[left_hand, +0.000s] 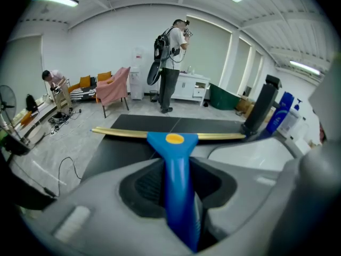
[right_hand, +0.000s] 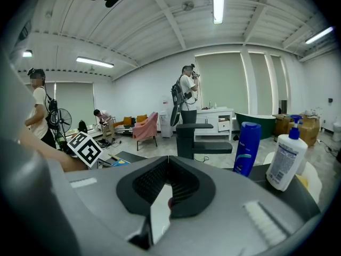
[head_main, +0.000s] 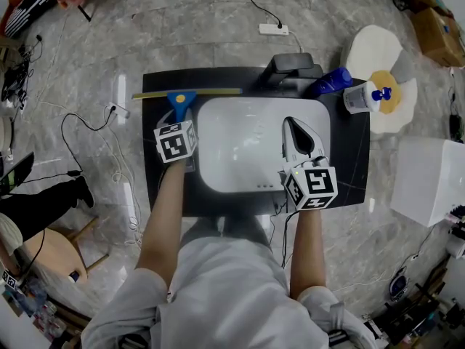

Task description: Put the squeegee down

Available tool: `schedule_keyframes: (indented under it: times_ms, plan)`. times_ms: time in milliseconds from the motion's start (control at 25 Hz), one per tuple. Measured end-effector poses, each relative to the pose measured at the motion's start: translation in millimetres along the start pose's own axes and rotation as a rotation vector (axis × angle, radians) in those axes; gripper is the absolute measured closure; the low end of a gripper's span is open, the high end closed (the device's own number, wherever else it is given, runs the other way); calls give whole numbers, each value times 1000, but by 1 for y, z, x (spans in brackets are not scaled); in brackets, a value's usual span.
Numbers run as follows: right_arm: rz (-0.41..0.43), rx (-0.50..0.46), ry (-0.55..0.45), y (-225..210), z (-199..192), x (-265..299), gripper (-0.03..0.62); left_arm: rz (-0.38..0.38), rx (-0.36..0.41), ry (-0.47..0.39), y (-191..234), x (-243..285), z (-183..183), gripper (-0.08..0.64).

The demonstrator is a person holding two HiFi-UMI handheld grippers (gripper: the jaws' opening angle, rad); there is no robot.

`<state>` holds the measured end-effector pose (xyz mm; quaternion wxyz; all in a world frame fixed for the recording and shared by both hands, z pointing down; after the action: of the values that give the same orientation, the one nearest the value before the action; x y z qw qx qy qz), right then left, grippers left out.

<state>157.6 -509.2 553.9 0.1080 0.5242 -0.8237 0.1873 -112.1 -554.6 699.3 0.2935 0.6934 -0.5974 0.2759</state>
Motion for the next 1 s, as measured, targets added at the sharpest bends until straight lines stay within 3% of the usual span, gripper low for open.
schedule_keyframes:
  times_ms: [440,640,1000]
  plan:
    - [-7,-6,9,2,-1,-2,589,7,19,14,-1,2,-2,426]
    - [-8,-5,0,5,1,-5,589,-28,36,5,-7,-1,-2,368]
    - [-8,-12,-25,25,8,-20,589,-47,62,-52,-1,-33,2,342]
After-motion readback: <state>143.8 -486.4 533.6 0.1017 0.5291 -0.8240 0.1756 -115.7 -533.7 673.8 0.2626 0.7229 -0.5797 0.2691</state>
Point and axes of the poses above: the fingertips, and each gripper's own axes: x forward along the fingers, y to its left, z out of its top, the point moved 1 cm from there along -x, backward along the fingers, and after that the axes turned 4 degrees about x, right-handed, at the moved point
